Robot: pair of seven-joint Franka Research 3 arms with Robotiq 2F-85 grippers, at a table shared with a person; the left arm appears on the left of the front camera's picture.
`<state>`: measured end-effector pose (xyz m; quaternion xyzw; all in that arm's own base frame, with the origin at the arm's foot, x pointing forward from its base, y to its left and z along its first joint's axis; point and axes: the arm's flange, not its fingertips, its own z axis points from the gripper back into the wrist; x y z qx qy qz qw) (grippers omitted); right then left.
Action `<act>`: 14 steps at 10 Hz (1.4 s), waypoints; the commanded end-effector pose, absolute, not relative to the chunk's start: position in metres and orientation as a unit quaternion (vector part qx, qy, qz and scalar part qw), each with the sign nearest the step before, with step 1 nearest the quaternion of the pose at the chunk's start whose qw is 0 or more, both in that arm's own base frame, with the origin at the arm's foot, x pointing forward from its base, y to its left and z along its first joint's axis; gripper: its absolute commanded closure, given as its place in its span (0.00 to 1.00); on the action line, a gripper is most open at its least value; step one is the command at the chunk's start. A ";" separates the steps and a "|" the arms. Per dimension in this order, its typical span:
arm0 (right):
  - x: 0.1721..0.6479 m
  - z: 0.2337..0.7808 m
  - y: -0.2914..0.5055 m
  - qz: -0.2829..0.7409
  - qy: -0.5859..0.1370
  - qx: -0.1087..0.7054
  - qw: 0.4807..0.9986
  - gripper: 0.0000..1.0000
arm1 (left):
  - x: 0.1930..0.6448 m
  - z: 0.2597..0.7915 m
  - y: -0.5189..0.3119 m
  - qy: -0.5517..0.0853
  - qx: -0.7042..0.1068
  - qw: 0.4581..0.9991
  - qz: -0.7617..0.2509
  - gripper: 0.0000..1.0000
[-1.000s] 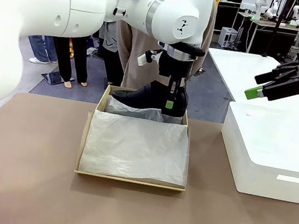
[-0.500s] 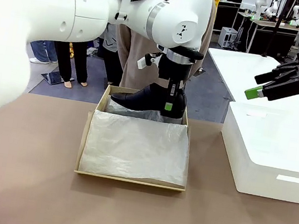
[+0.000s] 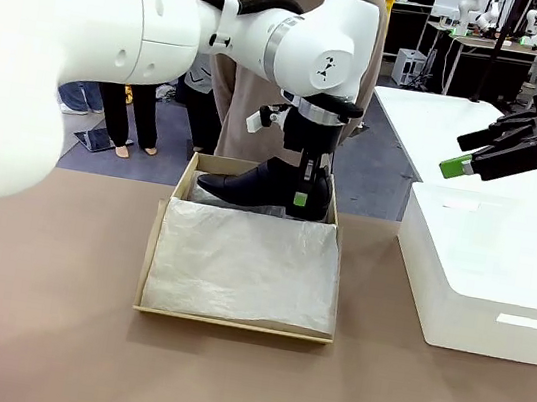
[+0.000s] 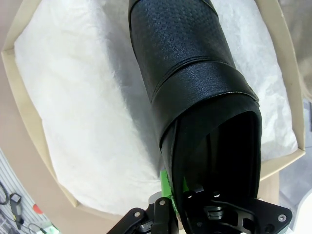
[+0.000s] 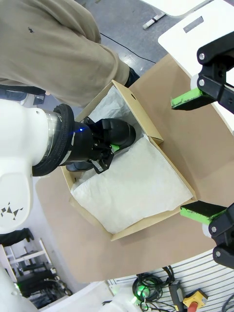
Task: Pack the shoes into the box.
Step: Place the other shoe of the Shoes into the Shoes Box.
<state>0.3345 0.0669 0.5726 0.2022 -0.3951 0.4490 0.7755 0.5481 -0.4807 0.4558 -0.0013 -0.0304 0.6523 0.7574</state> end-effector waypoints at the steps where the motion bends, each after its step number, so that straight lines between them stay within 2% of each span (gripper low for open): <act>1: 0.337 0.572 0.066 0.455 -0.402 0.211 0.766 0.00 | 0.551 0.458 -0.485 -0.043 0.007 0.746 0.664 1.00; 10: 0.337 0.572 0.066 0.455 -0.402 0.211 0.766 0.00 | 0.552 0.438 -0.483 -0.016 0.026 0.729 0.683 1.00; 14: 0.337 0.572 0.066 0.455 -0.402 0.211 0.766 0.00 | 0.554 0.456 -0.478 -0.006 0.030 0.720 0.693 0.24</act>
